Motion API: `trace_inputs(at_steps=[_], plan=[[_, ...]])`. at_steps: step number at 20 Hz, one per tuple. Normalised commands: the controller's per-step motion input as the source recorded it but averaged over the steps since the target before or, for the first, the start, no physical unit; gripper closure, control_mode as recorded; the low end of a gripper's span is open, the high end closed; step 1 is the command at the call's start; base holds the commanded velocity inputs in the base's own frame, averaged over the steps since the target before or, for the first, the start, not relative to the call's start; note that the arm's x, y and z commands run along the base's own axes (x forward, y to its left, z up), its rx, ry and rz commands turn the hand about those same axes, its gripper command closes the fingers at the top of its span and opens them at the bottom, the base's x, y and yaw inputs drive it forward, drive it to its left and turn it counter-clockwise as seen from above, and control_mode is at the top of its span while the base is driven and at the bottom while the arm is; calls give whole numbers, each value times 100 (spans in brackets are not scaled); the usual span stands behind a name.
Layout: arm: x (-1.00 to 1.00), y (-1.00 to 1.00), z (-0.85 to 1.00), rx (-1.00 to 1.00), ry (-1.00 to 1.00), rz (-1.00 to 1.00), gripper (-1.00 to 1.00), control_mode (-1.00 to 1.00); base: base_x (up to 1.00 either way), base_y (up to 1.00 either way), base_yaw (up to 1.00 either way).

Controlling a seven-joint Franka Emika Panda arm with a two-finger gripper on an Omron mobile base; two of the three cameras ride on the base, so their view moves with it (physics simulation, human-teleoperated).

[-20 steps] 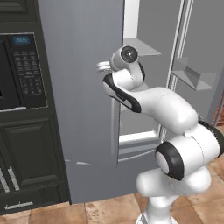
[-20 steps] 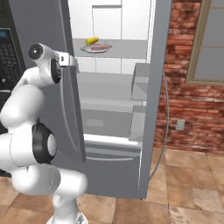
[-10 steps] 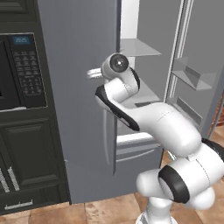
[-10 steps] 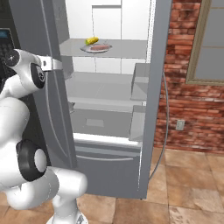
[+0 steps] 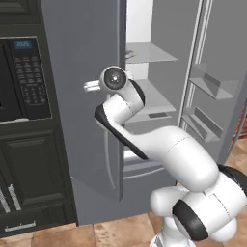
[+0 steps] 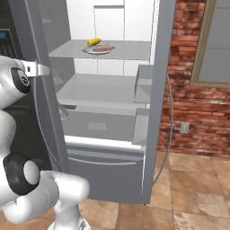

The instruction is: Retrieve the steak from the fridge and place it on the saucepan with marinade on the stove.

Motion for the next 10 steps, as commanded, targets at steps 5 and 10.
trace_inputs(at_steps=[5,10], plan=[[-22,57,0,0,3,0,100,-100,0,0,0],[-12,62,0,0,3,0,100,-100,0,0,0]])
